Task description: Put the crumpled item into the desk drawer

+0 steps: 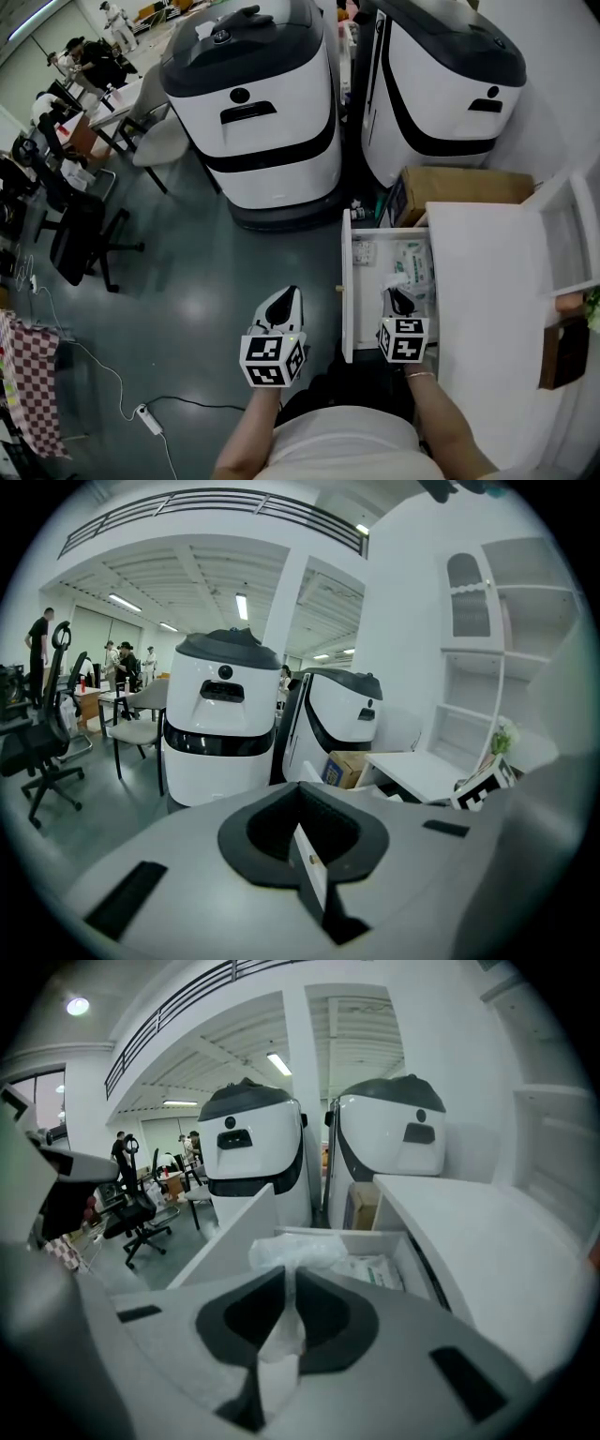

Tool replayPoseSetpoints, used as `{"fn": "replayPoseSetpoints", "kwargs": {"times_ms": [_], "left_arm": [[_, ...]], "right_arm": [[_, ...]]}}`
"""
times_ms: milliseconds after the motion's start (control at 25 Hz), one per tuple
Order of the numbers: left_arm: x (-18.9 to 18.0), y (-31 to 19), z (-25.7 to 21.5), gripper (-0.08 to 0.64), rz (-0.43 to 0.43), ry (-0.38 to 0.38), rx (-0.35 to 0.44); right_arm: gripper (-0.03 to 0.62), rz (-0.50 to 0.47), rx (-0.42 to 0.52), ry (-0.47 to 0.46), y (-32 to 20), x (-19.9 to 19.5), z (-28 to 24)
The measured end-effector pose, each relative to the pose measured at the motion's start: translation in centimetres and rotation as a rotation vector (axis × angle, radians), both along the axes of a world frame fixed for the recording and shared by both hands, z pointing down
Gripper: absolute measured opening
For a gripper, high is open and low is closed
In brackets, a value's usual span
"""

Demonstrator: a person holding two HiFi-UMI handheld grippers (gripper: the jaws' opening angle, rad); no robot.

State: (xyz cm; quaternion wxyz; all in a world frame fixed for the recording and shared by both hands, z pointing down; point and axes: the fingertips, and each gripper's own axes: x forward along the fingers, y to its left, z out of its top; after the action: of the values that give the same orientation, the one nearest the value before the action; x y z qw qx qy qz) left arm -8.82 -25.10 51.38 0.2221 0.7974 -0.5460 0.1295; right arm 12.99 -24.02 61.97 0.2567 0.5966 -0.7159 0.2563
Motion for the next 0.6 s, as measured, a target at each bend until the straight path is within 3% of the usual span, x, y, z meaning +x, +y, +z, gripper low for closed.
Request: {"fn": "replayPoseSetpoints", "kwargs": {"times_ms": [600], "left_arm": [[-1.7, 0.9, 1.5, -0.008, -0.052, -0.042, -0.055]], "right_arm": [[0.035, -0.04, -0.265, 0.024, 0.9, -0.5, 8.8]]}}
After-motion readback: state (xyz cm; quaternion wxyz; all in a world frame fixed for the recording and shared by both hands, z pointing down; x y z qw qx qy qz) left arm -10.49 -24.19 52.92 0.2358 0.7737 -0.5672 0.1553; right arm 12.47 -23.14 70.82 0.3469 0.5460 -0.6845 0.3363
